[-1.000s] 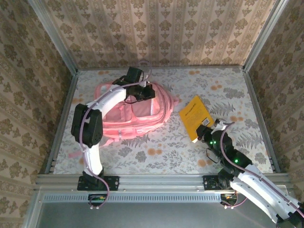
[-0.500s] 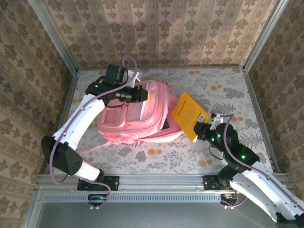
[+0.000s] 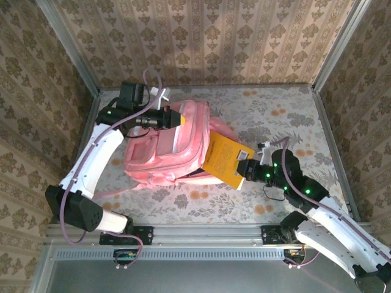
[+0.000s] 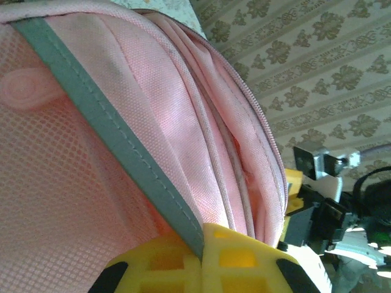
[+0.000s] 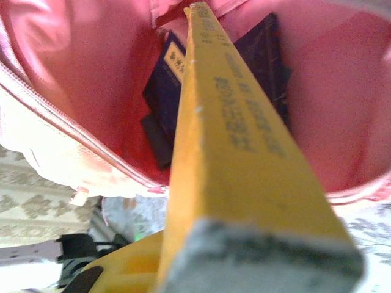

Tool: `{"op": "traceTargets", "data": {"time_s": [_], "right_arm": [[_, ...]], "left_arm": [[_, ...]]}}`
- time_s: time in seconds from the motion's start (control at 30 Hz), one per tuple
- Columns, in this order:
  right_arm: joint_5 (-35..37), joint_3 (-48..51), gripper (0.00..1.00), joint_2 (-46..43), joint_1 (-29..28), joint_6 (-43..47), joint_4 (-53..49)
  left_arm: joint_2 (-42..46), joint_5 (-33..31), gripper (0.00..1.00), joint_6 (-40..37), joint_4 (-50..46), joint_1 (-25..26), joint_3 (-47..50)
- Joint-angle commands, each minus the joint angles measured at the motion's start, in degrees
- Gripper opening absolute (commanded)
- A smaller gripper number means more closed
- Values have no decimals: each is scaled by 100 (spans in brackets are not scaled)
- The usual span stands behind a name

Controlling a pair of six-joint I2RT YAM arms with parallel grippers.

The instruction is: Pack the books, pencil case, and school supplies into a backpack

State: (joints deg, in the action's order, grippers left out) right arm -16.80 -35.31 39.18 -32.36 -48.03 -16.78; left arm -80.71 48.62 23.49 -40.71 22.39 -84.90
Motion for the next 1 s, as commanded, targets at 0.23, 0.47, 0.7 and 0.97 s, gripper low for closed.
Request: {"op": "traceTargets", "data": {"time_s": [0.23, 0.47, 0.7, 0.97], "right_arm": [[-1344, -220, 0, 1391, 37, -1816, 3211], [-1170, -661, 0, 2793, -68, -1709, 3451], [-269, -1429, 6, 4515, -875, -1569, 3836], [597, -2033, 37, 5917, -1497, -1660, 4820]], "left_arm": [[556, 1196, 0, -100, 1146, 72, -166], [536, 1310, 0, 18, 1346, 110, -278], [271, 1369, 0, 40, 1379, 203, -663], [209, 1391, 0, 82, 1468, 189, -493]]}}
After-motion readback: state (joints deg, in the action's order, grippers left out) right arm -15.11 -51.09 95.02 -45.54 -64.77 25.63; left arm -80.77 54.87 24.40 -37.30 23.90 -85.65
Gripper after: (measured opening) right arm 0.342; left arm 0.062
